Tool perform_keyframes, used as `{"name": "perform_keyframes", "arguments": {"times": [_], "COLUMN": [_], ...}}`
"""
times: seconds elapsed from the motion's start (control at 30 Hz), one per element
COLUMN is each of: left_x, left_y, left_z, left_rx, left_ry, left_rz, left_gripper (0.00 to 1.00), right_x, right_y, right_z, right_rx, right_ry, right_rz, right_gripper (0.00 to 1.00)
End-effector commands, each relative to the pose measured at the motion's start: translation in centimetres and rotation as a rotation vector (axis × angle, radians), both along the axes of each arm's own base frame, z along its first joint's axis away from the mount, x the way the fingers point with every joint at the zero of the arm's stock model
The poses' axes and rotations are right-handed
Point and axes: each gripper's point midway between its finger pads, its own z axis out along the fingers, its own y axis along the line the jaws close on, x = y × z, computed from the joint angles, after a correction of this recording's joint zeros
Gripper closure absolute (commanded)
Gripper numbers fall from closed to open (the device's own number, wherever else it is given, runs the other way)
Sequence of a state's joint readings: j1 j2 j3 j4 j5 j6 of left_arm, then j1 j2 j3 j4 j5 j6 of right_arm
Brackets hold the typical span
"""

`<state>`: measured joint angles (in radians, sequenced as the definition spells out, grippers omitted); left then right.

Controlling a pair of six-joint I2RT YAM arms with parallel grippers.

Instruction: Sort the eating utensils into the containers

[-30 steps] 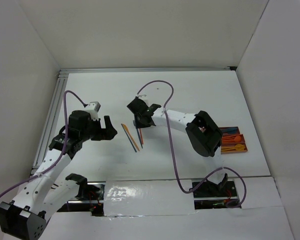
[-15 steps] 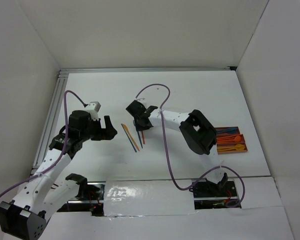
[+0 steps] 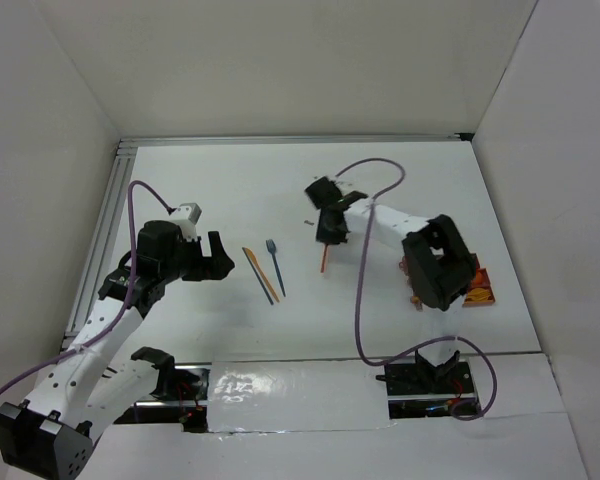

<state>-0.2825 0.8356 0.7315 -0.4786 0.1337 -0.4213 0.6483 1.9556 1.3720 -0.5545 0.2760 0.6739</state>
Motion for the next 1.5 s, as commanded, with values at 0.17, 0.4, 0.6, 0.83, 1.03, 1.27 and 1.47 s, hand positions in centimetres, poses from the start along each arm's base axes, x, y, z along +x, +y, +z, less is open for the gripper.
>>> {"name": "perform_keyframes", "arguments": {"times": [0.17,0.4,0.6,0.83,1.03,1.27,1.47], "left_x": [1.0,0.9,0.9,0.9,0.9,0.8,0.8], "left_y": [-0.4,-0.4,-0.5,-0.4,-0.4,-0.6,-0.7], "left_z": [1.0,1.3,1.0,1.1,1.1,0.9,1.0], "left_rx": [-0.001,-0.008,-0.005,-0.004,-0.004,-0.01,-0.012], "left_ry": [-0.032,-0.072,-0.047,-0.052,-0.049,-0.043,-0.044], "left_rz": [-0.013,-0.025,-0.028,-0.023,-0.024,-0.037,-0.036], "left_gripper": [0.0,0.0,0.0,0.0,0.0,0.0,0.0], "right_x": [-1.1,-9.1,-11.2,-10.8,-10.6,-10.5,-11.1], "right_y": [-20.0,-31.7,-34.6,-35.8,-36.1,-35.7,-35.6], "right_z": [11.4,8.1,5.5,4.2,3.2,2.5,2.6], "right_rx": [0.081,0.161,0.16,0.13,0.121,0.145,0.14], "right_ry": [-0.17,-0.16,-0.138,-0.144,-0.12,-0.113,-0.113], "right_rz": [-0.676,-1.116,-1.253,-1.267,-1.288,-1.292,-1.302], "right_gripper": [1.0,1.0,1.0,1.0,1.0,0.99,0.77]}}
